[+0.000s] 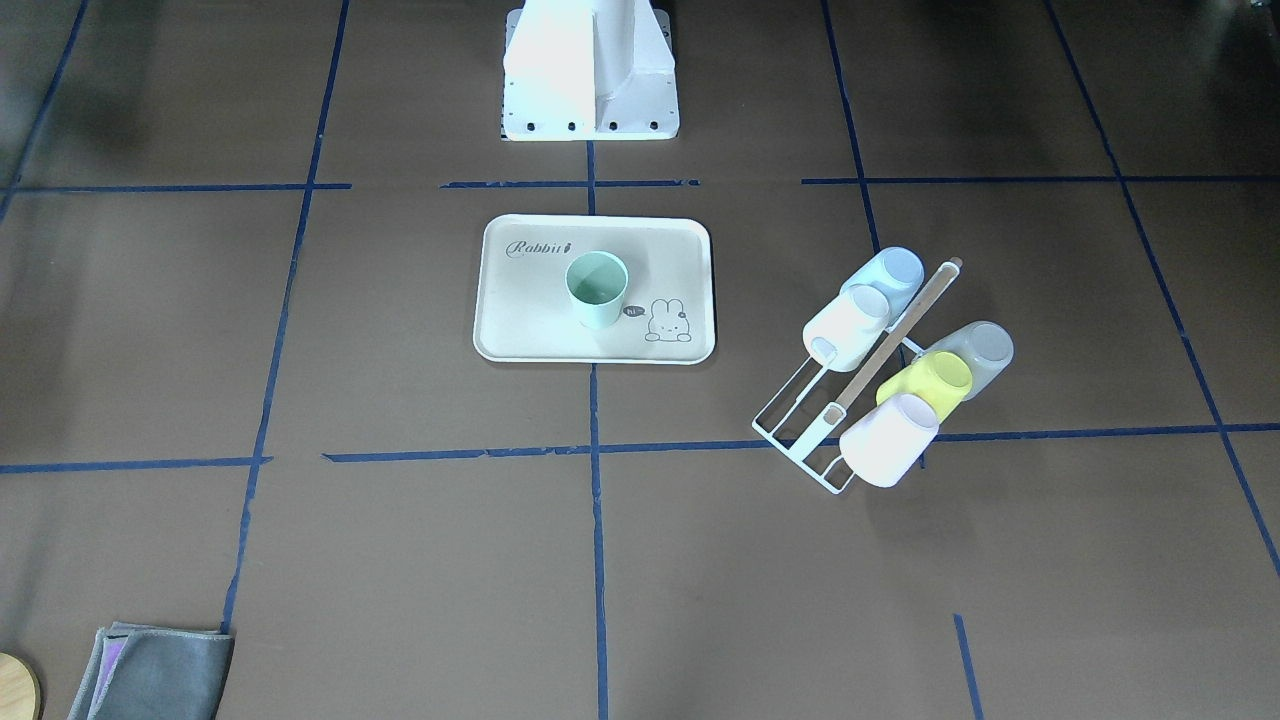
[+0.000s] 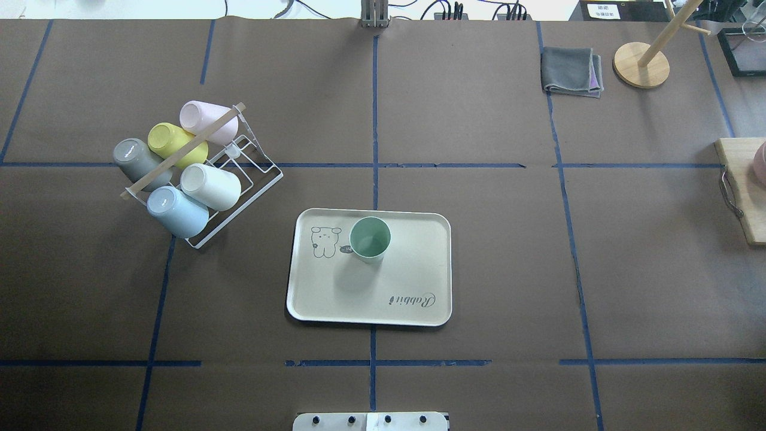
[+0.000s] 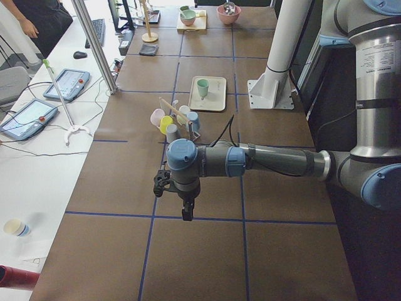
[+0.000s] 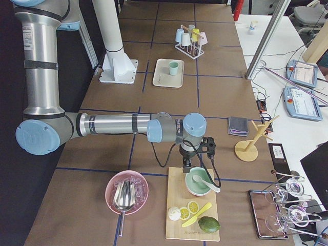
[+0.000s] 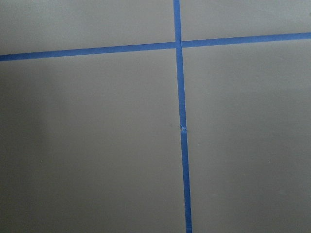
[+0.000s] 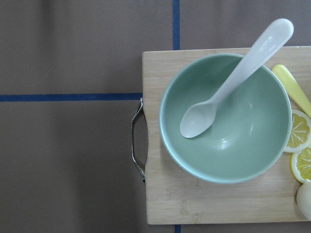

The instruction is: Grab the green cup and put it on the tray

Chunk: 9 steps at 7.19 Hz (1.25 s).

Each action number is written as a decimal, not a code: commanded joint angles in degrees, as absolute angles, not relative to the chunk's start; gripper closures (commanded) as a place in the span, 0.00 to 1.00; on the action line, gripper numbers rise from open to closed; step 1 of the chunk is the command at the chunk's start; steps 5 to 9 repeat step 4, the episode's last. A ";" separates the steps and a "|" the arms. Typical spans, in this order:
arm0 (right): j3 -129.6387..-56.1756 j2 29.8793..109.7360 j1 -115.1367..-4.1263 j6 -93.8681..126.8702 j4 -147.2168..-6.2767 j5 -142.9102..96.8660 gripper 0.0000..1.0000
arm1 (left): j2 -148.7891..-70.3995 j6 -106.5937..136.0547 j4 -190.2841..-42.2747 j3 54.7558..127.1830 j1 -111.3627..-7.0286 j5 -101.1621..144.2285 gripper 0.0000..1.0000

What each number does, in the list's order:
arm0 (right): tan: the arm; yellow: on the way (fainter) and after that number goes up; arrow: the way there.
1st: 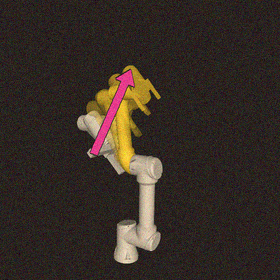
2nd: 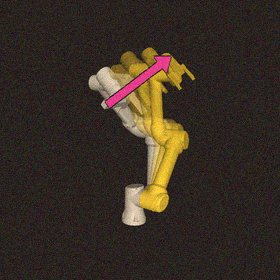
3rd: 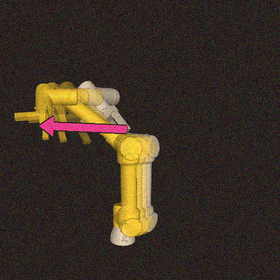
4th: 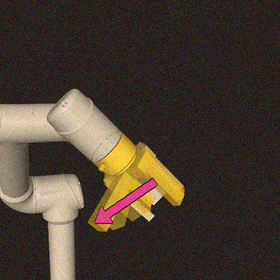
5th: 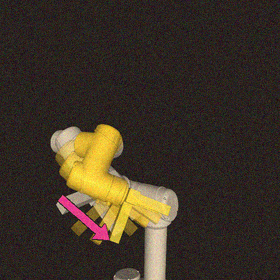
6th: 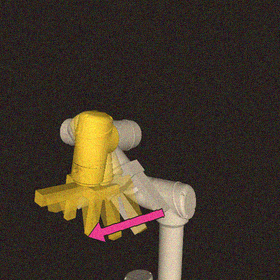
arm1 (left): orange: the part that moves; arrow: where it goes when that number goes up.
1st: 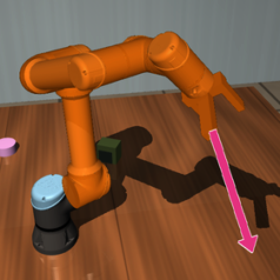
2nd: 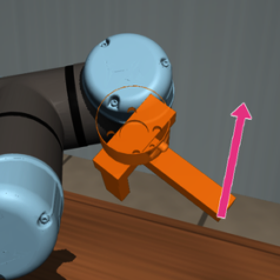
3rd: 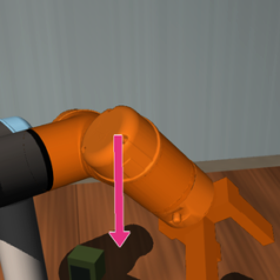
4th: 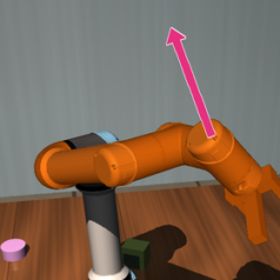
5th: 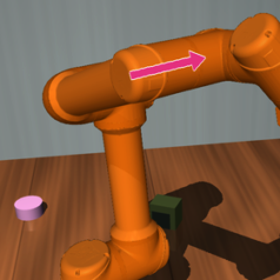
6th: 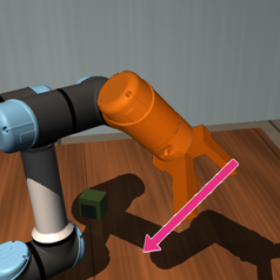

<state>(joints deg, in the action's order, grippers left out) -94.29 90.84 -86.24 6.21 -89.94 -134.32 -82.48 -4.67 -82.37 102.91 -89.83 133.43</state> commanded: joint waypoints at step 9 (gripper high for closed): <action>-95.36 91.40 -87.54 6.24 -90.18 -135.00 0.00 | -82.27 -4.75 -82.27 103.01 -89.82 133.51 0.00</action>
